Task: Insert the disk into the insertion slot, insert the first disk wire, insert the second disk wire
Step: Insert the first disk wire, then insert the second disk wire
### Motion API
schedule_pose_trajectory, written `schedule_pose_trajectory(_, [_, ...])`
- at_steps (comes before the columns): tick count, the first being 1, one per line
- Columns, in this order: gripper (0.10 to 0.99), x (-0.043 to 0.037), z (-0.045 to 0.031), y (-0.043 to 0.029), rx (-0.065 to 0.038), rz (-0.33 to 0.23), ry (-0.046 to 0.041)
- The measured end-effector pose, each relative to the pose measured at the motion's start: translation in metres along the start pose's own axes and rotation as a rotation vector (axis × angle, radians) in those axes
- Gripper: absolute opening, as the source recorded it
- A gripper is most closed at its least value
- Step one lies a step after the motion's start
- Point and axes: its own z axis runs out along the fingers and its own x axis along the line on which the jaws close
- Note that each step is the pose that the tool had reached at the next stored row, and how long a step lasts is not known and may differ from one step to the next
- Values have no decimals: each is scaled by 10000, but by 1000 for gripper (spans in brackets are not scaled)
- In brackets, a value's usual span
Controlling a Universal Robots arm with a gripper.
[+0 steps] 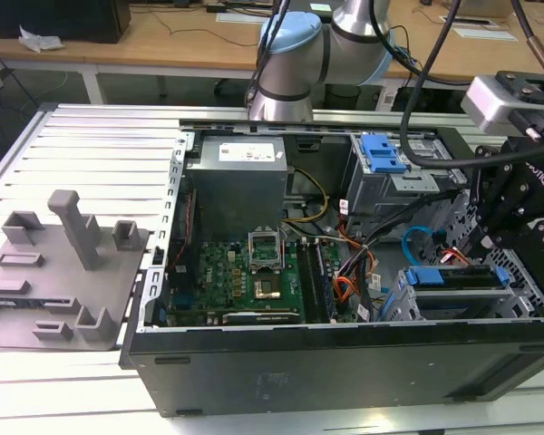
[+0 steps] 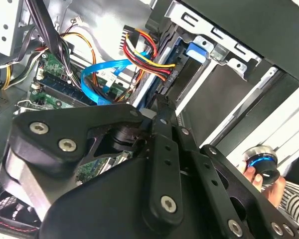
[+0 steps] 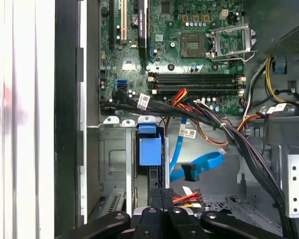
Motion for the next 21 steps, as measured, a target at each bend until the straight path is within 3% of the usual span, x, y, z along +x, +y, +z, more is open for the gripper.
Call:
schedule_pose_trajectory(14, [114, 0, 1, 8, 1, 2, -1])
schedule_pose_trajectory(17, [302, 0, 1, 10, 0, 2, -1])
schedule_pose_trajectory(19, [302, -2, 1, 11, 0, 2, 0])
schedule_pose_trajectory(21, [302, -79, 1, 13, 0, 4, 0])
